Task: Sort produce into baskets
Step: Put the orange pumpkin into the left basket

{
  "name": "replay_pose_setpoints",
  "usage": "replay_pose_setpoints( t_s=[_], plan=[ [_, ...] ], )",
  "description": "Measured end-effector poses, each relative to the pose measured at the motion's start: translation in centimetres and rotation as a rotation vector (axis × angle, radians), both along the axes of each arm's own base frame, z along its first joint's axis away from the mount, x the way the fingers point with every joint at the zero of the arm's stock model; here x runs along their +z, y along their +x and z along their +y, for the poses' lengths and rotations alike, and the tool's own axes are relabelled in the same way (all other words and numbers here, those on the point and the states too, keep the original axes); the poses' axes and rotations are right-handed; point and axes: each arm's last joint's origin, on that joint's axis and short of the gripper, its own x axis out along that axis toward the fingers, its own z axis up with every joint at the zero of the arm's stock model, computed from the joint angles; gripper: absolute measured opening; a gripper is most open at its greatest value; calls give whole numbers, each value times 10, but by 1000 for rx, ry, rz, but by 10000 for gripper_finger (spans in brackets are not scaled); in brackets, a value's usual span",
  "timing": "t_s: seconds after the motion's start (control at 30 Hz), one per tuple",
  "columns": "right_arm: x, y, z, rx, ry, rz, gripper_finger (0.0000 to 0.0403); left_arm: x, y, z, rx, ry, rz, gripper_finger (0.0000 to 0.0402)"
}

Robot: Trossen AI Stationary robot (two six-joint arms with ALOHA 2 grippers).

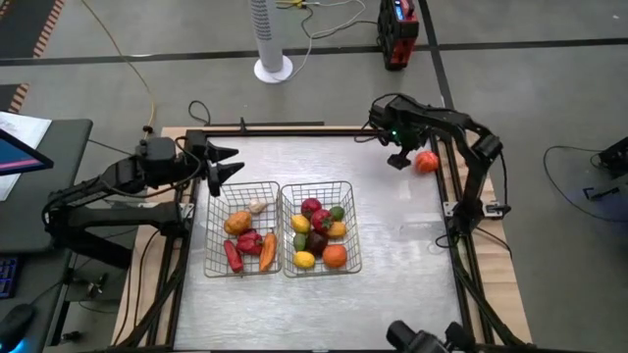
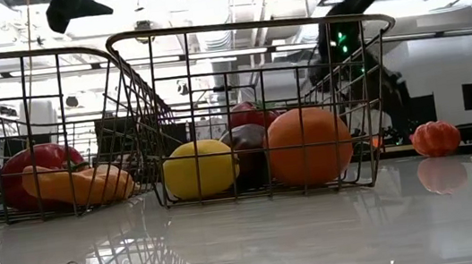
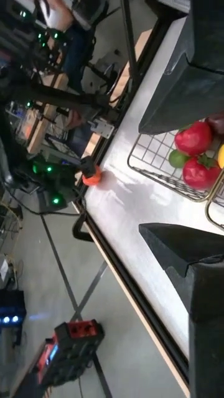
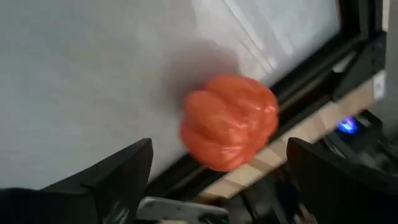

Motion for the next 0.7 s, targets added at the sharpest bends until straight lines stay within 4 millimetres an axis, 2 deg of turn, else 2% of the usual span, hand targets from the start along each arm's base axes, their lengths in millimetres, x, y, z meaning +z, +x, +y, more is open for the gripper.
replay_pose_setpoints(
  t_s=[0.33,0.53,0.7],
  plan=[
    [-48,-19,-26,-59,178,172,400,0,-1,2,91,-10,-7,234],
    [-64,-22,-33,-45,225,195,399,0,-1,3,108,-36,-20,234],
    [-68,-19,-32,12,258,195,386,0,-1,3,129,-47,-27,234]
  ],
)
